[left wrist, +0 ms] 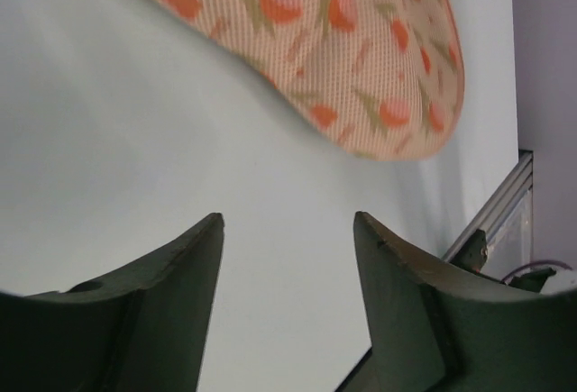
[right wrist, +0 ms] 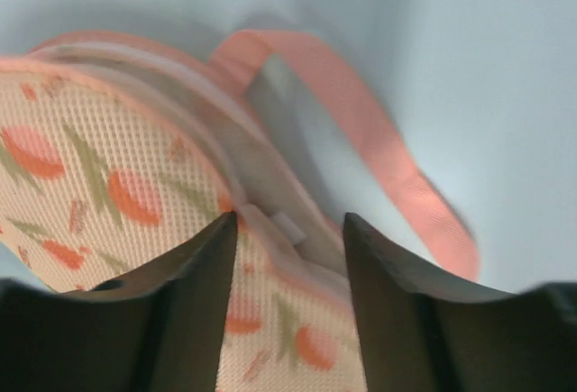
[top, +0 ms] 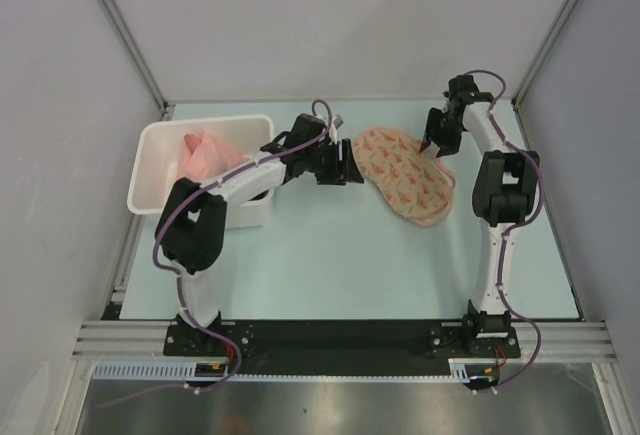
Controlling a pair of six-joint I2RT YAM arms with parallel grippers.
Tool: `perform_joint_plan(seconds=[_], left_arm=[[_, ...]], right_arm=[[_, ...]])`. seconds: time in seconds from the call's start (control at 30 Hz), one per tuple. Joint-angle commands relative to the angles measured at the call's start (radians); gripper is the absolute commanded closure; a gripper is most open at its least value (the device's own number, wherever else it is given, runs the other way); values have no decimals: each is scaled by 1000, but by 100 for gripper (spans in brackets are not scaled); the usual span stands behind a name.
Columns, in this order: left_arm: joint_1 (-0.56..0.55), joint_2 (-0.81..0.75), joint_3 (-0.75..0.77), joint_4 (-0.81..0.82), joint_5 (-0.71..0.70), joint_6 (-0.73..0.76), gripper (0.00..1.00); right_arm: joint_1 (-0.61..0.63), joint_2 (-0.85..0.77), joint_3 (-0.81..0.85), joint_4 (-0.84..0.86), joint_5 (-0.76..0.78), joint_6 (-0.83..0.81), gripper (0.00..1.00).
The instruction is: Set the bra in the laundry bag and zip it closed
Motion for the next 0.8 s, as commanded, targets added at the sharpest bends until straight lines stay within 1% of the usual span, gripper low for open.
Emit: perform_joint_plan(seconds=[0.0,0.03,0.07,0.1,0.13,0.17,0.2,0.27,0.3,0.33,0.37,0.43,0.5,0.53,0.57,0.6,0.63,0.67,0.7,0.77], left_arm=[[27,125,156,106,66,3,31],[28,172,186,106,61,9,31],[33,189,237,109,55,15,31],[36,206,259,108,43,30,30],[46,241,281,108,45,32,30],[54,255,319,112,55,32,30],[62,269,336,116,67,21,31],[80,272,356,116,98,9,34],[80,262,353,113,98,9,34],[80,246,345,108,97,12,34],[79,201,315,100,98,11,35],[74,145,264,97,104,6,35],[67,46,165,96,109,11,35],[57,12,129,96,106,12,35],[51,-19,58,88,95,15,35],[44,-92,24,83,86,17,35],[31,-122,-10,79,81,20,35],[25,-154,-74,74,77,18,35],[19,-206,-107,74,78,15,35],[2,-257,-196,74,81,1,35]], right_arm=[[-16,-113,28,-132,88,17,38],[-45,-153,7,-120,68,35,36],[-53,-174,-54,-102,41,54,35],[-75,-197,-100,-25,-17,113,35],[-85,-254,-149,28,-43,146,34],[-94,-272,-245,88,-95,181,35],[-105,-289,-275,191,-113,224,34],[-102,-276,-289,260,-90,304,36],[-100,-259,-274,299,-73,336,36],[-96,-239,-256,313,-65,403,38],[-91,-187,-236,328,-61,430,40],[-62,-124,-141,351,-39,465,42],[-33,-26,-9,340,24,450,42],[-27,5,35,336,33,450,42],[-1,34,71,331,38,462,42],[6,87,97,330,36,464,42],[12,109,147,330,38,467,42],[19,131,165,330,56,470,42],[23,160,177,331,57,473,42],[32,180,191,348,36,482,43]])
